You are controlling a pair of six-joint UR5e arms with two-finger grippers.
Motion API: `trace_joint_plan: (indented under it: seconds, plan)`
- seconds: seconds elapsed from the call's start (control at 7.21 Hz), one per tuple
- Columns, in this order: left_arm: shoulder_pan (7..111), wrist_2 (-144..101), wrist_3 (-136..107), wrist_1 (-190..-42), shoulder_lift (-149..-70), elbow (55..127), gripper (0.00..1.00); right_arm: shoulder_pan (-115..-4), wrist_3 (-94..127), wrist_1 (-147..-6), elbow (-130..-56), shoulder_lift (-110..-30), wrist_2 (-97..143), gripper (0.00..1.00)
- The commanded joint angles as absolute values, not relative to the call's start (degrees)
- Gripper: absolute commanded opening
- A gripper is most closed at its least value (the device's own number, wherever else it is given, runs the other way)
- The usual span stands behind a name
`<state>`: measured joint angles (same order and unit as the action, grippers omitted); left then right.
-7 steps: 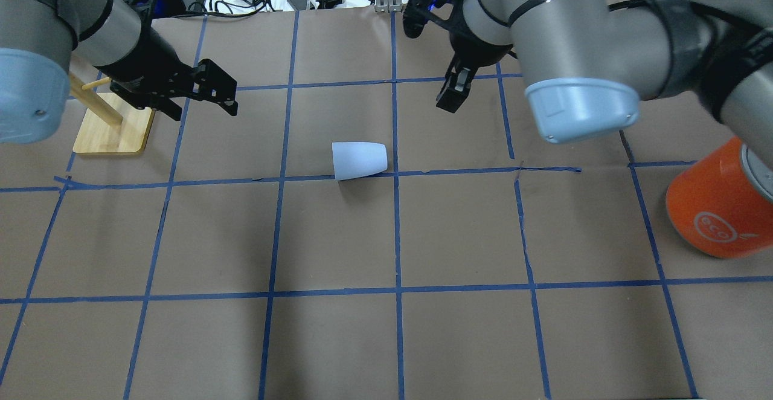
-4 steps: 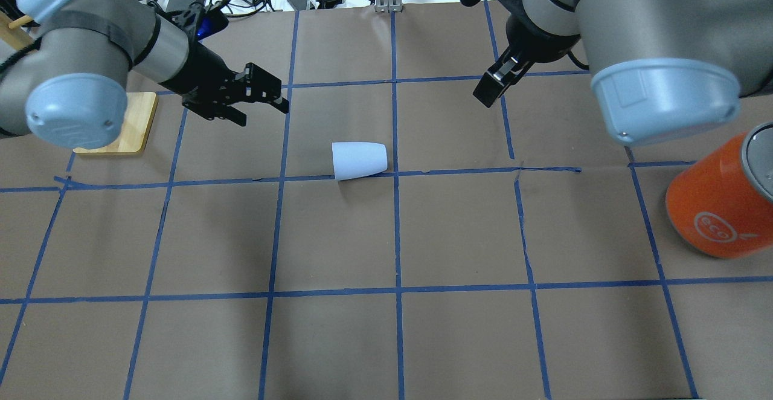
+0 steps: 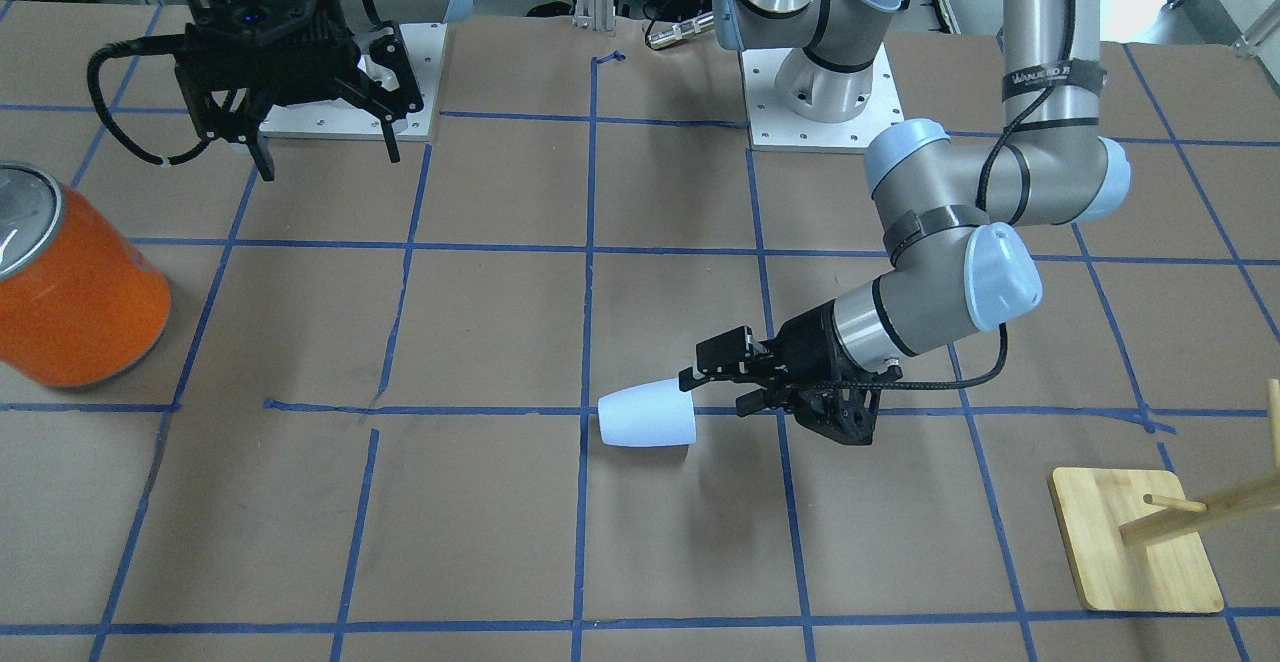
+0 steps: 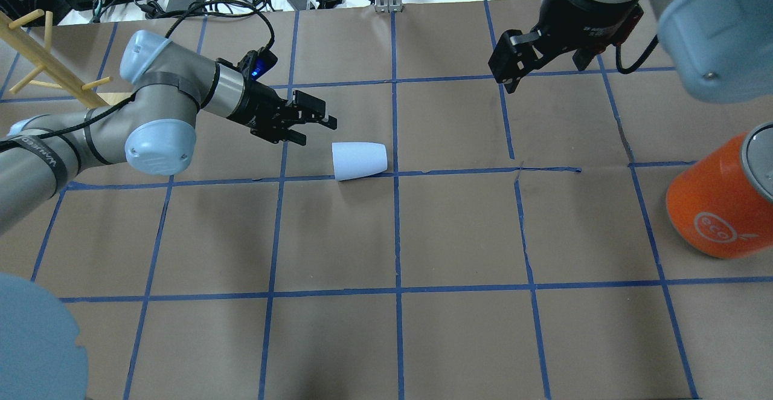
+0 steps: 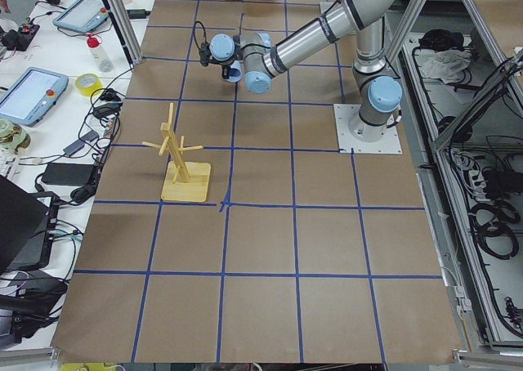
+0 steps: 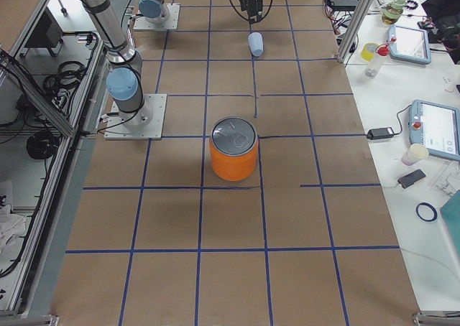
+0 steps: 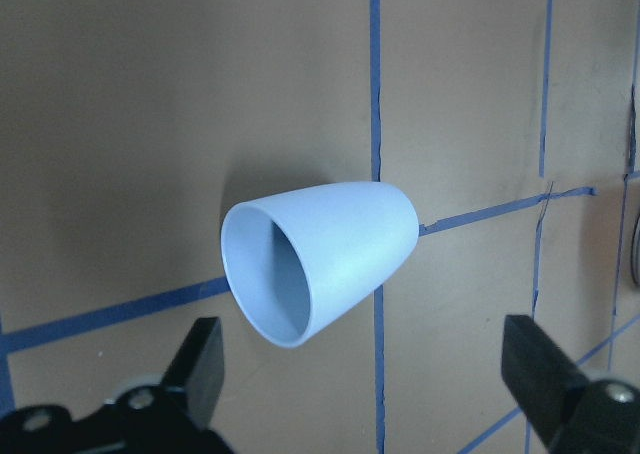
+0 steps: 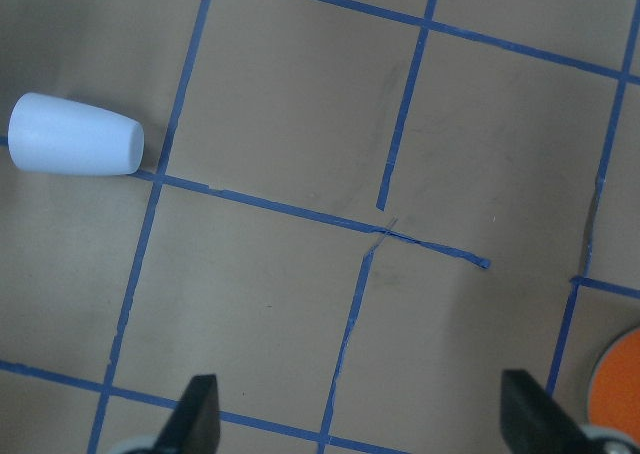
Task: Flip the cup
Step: 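Reach the left gripper to the cup's open end and grasp its rim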
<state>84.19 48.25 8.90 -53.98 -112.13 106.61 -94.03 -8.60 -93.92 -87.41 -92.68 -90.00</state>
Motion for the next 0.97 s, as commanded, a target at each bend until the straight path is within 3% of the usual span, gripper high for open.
trace_joint_plan:
  seconds: [0.0, 0.14, 0.28, 0.55, 0.83]
  plan:
    - [87.1, 46.3, 8.6, -50.5, -115.7, 106.6, 0.98, -89.7, -5.7, -93.2, -86.5, -92.6, -88.0, 1.00]
    - [87.3, 46.2, 8.5, -50.5, -116.2, 106.7, 0.98, -89.7, 2.2, -92.6, -86.4, -93.0, -88.2, 1.00]
    - [87.2, 46.4, 8.5, -50.5, -116.3, 106.8, 0.99, -90.1, 5.1, -92.6, -86.4, -93.2, -88.2, 0.93]
    - [87.2, 46.4, 8.3, -50.5, -116.4, 106.8, 0.99, -95.7, 12.2, -93.8, -86.4, -92.4, -88.2, 1.00]
    - [87.4, 46.1, 2.5, -50.5, -116.8, 107.1, 0.98, -96.6, 11.8, -95.6, -87.2, -92.1, -88.6, 1.00]
